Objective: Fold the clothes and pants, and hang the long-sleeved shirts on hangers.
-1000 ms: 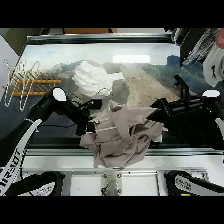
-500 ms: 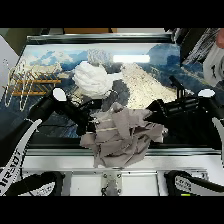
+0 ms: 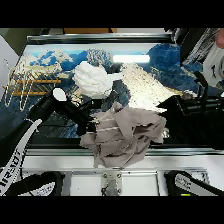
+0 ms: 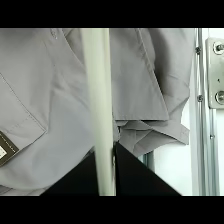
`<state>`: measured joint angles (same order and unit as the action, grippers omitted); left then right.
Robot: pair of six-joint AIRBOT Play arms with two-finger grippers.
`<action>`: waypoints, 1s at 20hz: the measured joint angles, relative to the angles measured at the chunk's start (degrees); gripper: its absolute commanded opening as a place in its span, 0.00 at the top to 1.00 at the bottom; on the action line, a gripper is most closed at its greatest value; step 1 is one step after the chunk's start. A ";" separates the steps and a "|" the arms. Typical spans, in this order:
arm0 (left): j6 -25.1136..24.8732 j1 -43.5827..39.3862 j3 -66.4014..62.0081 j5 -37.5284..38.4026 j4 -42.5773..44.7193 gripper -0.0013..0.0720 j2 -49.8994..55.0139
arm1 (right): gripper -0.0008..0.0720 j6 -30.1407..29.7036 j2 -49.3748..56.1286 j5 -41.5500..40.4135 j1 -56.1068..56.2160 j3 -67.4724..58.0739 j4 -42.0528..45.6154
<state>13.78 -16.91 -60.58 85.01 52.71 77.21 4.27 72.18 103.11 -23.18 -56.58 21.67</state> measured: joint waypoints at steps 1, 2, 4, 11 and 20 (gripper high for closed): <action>0.00 0.00 0.00 0.00 0.09 0.97 0.00 | 0.31 -0.28 -0.17 0.42 -0.83 0.66 0.39; 0.00 0.00 0.00 0.02 0.13 0.97 0.00 | 0.31 -0.85 -0.28 0.72 -1.40 1.40 0.63; 0.00 0.00 0.00 0.00 0.13 0.97 0.00 | 0.31 -2.14 -0.39 1.01 -1.90 3.32 0.85; 0.00 0.00 0.00 -0.24 0.15 0.97 0.00 | 0.31 -4.55 0.39 -0.61 0.48 7.19 0.20; -0.02 0.04 0.00 -0.46 0.72 0.97 0.00 | 0.32 -5.40 5.03 -2.58 7.52 7.69 -1.18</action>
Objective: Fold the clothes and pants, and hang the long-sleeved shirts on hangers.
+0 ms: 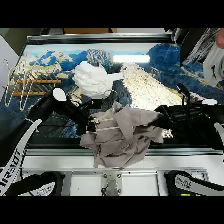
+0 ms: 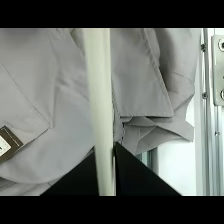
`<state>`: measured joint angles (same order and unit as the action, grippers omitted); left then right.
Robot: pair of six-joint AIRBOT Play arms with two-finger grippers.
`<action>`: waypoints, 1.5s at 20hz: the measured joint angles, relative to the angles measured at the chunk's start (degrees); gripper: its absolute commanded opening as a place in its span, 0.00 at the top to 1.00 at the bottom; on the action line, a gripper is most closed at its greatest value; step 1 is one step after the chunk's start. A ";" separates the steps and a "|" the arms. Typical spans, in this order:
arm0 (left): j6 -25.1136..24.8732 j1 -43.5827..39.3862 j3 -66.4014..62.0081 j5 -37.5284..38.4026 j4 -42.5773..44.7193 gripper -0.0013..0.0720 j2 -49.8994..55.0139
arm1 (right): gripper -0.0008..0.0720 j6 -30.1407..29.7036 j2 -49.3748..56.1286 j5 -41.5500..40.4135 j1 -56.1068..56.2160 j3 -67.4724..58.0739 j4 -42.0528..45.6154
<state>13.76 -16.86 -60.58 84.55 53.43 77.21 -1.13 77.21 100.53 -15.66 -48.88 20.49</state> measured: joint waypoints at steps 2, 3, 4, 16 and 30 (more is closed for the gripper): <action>0.00 0.02 0.00 0.26 0.31 0.97 0.00 | 0.31 -0.20 0.26 -0.52 0.98 0.00 -0.61; 0.02 0.00 0.00 0.24 0.31 0.97 0.00 | 0.31 -0.20 0.35 -0.72 1.44 0.00 -1.03; 0.02 0.00 0.00 0.22 0.31 0.97 0.00 | 0.31 -0.22 0.39 -0.79 1.75 0.00 -1.27; 0.00 -0.02 0.02 -0.15 -0.55 0.97 0.02 | 0.31 -0.20 0.50 -1.64 2.49 0.02 1.97; 0.02 -0.02 0.02 -0.15 -0.63 0.97 0.02 | 0.78 -0.22 0.50 -2.78 2.49 0.02 2.67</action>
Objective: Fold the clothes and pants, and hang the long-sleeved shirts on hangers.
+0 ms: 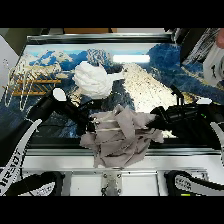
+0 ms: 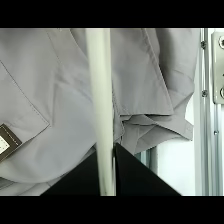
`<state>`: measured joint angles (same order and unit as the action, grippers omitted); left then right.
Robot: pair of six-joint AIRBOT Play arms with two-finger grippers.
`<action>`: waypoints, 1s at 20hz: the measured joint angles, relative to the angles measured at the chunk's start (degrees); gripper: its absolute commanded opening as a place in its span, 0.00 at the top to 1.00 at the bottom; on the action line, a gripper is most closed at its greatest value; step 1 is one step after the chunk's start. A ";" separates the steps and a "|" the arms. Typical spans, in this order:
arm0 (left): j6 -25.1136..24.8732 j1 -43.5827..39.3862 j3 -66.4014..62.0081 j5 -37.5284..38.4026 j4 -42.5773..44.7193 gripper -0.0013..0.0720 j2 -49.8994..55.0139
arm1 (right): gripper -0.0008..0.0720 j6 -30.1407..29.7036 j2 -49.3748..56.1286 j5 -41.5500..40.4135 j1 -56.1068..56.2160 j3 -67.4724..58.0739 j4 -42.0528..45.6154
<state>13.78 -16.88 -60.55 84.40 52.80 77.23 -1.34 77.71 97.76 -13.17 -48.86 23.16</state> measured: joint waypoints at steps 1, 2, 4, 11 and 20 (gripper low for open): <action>-0.02 0.00 0.00 0.02 0.00 0.97 0.00 | 0.97 0.00 0.00 -0.09 0.00 0.00 0.02; -0.02 0.00 0.00 0.00 0.00 0.97 0.00 | 0.97 -0.07 0.00 0.02 0.00 0.00 0.04; 0.00 0.00 0.00 0.00 0.00 0.97 0.00 | 0.97 -0.22 0.00 -0.20 0.00 0.00 0.09; 0.00 0.00 0.00 0.02 0.02 0.96 0.00 | 0.97 -0.13 0.00 -0.26 0.00 0.00 0.04; 9.22 0.92 -0.02 -3.56 -0.15 0.29 -0.02 | 0.97 0.20 0.04 -0.48 0.07 0.04 0.07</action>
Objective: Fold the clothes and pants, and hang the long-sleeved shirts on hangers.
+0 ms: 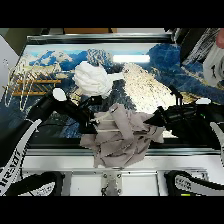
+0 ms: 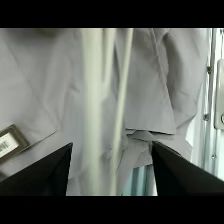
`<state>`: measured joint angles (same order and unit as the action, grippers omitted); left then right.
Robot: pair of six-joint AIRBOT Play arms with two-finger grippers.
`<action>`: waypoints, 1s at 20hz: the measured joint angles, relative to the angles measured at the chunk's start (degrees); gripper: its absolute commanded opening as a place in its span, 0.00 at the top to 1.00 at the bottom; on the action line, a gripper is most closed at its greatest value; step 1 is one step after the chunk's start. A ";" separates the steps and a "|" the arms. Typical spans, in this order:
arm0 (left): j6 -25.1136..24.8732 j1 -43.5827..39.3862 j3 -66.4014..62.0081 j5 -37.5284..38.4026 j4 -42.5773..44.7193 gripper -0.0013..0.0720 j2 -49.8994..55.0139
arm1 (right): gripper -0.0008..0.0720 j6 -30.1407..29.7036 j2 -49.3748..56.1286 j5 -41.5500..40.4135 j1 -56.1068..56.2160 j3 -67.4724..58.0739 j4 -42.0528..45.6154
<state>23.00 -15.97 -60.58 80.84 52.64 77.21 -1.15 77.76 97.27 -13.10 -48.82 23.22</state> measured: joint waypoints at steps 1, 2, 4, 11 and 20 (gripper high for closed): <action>1.90 0.68 0.00 -0.35 0.07 0.29 -0.04 | 0.97 -0.15 0.00 -0.02 0.00 0.00 0.00; 3.67 1.46 0.00 -0.42 0.11 0.29 -0.28 | 0.98 -0.15 0.00 0.00 0.00 0.00 0.00; 6.40 3.43 0.00 -0.96 0.15 0.29 -1.29 | 0.98 -0.15 0.00 0.00 0.00 0.00 0.00; 17.44 13.14 0.00 -4.83 1.25 0.29 -10.58 | 0.98 2.82 -2.45 -2.45 0.00 -0.74 -0.15; 40.17 7.56 1.97 -7.78 11.13 0.28 -16.52 | 0.98 13.70 -12.59 -15.63 0.00 -3.54 -7.06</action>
<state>63.18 -8.40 -58.61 73.06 63.77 60.69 12.56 65.17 81.65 -13.10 -52.36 16.16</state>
